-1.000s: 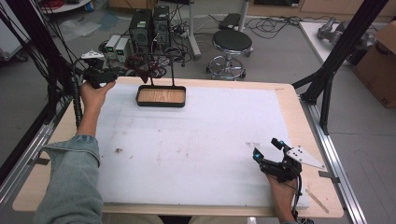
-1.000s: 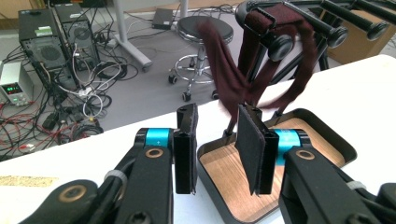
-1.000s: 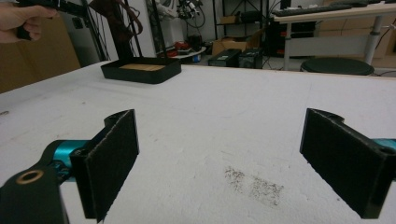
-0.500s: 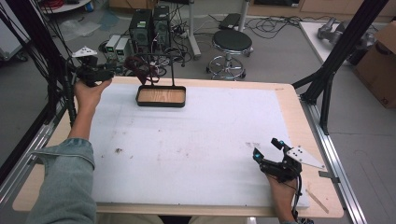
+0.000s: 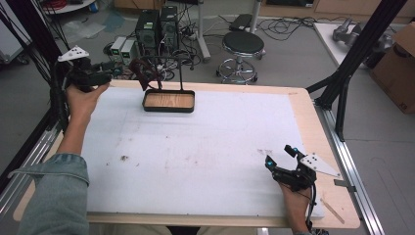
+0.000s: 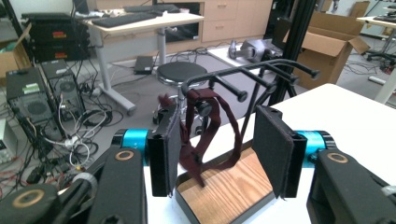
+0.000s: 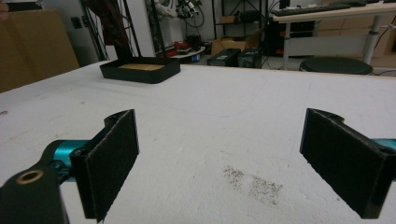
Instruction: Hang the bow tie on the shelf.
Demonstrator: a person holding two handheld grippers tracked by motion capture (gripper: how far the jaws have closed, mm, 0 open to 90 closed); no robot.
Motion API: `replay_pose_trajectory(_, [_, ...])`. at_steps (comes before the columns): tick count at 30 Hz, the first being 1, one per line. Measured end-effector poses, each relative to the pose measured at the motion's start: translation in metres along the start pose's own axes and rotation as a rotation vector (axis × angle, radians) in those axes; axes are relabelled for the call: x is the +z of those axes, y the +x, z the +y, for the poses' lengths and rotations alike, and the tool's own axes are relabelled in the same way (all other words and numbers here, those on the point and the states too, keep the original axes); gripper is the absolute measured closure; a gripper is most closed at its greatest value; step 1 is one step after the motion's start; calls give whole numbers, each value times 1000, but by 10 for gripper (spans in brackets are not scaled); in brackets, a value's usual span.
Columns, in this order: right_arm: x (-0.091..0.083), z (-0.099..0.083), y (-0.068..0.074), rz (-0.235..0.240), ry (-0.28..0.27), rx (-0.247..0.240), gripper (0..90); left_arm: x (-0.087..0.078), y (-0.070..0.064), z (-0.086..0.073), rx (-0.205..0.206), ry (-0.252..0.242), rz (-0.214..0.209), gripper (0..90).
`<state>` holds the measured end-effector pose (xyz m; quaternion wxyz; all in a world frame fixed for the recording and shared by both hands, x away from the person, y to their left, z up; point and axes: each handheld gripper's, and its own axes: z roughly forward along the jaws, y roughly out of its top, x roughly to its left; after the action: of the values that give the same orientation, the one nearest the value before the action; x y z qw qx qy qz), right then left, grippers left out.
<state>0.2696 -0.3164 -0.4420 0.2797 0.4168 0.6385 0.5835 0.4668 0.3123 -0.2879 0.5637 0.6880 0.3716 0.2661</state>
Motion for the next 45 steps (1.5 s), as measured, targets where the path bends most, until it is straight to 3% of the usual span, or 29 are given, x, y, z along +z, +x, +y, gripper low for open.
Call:
replay_pose_trajectory(8, [0, 0, 0, -2, -2, -2, 107, -23, -12, 1, 25, -33, -16, 449])
replay_pose_trajectory(11, [0, 0, 1, 1, 3, -2, 107, -32, -16, -1, 16, -37, -20, 387])
replay_pose_trajectory(16, [0, 0, 1, -1, 4, -2, 107, -47, -24, -6, 30, -67, 4, 321])
replay_pose_trajectory(23, [0, 0, 1, -2, 6, -2, 107, -68, -39, -13, 40, -89, -21, 265])
replay_pose_trajectory(36, [1, 0, 1, -6, -4, 5, 106, -112, -68, -43, 57, -124, -1, 169])
replay_pose_trajectory(45, [4, -1, 2, -76, 8, -8, 106, -130, -78, -70, 52, -86, 16, 144])
